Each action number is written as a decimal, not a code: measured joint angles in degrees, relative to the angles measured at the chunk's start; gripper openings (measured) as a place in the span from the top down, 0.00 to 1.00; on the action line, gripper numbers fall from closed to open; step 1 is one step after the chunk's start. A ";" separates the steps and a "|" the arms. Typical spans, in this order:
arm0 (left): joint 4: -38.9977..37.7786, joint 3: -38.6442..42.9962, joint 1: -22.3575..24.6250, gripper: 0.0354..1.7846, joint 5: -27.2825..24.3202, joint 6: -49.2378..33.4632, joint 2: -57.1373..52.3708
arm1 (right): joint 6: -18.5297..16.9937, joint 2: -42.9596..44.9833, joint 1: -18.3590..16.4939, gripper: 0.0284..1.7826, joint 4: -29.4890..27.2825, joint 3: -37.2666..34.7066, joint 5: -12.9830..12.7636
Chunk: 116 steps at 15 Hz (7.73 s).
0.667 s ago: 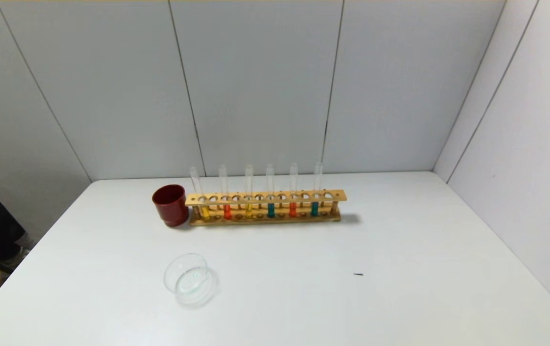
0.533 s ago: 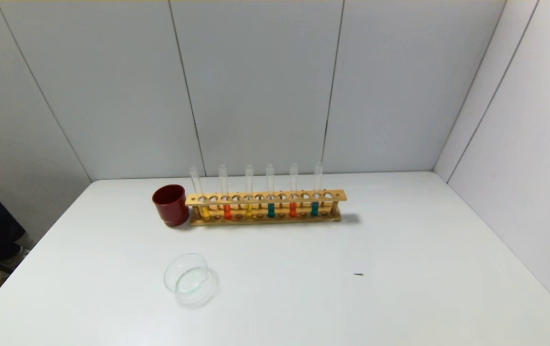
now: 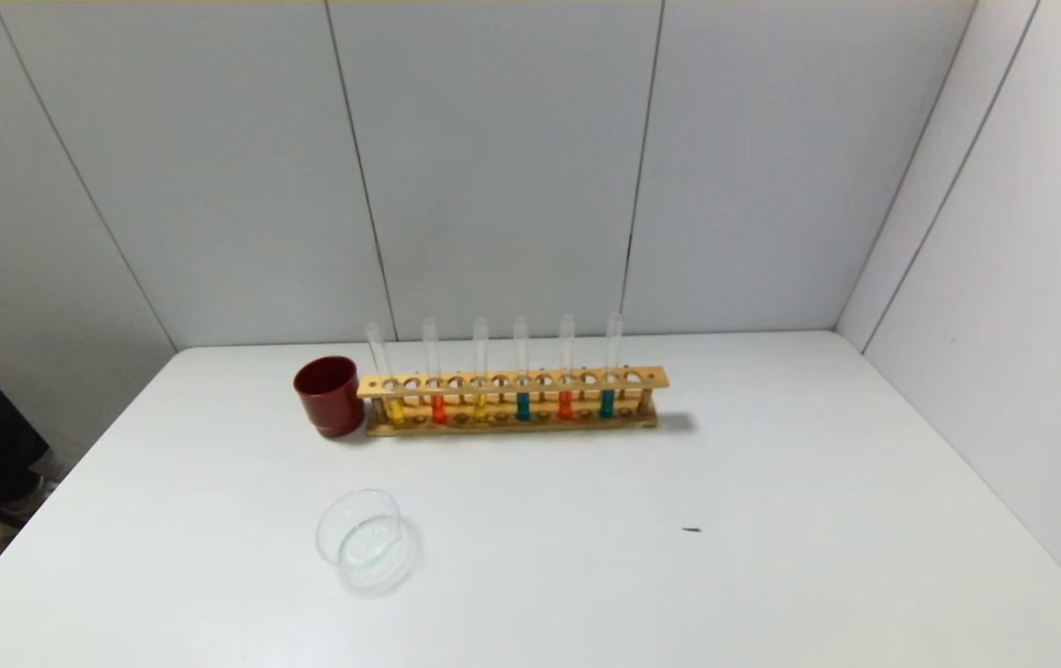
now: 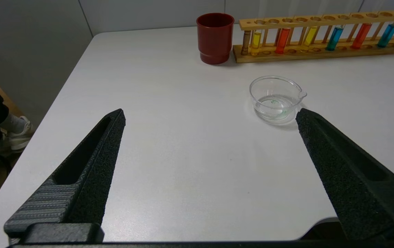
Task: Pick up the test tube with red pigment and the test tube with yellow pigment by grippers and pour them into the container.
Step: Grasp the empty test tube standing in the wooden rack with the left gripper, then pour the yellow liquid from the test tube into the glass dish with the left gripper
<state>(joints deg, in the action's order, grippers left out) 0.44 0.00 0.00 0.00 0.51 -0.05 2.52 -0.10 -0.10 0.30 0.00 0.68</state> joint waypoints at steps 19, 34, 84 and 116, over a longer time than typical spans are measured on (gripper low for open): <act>10.53 -21.19 -0.35 0.02 -10.50 2.86 17.04 | 0.00 0.05 0.00 0.02 -0.01 0.00 0.00; -33.01 -40.70 -5.58 0.02 -12.73 0.15 93.73 | 0.00 0.07 0.00 0.02 0.00 0.00 0.00; -20.16 -71.80 -12.09 0.85 -2.34 3.17 106.19 | 0.00 0.10 0.00 0.02 0.00 0.00 -0.02; -23.94 -37.32 3.38 0.85 -27.31 91.44 92.66 | -0.02 0.10 0.00 0.02 0.02 0.00 0.00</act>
<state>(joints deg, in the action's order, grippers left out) -23.50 -37.32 3.38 -27.31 91.95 92.61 2.50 0.00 -0.10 0.33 0.00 0.68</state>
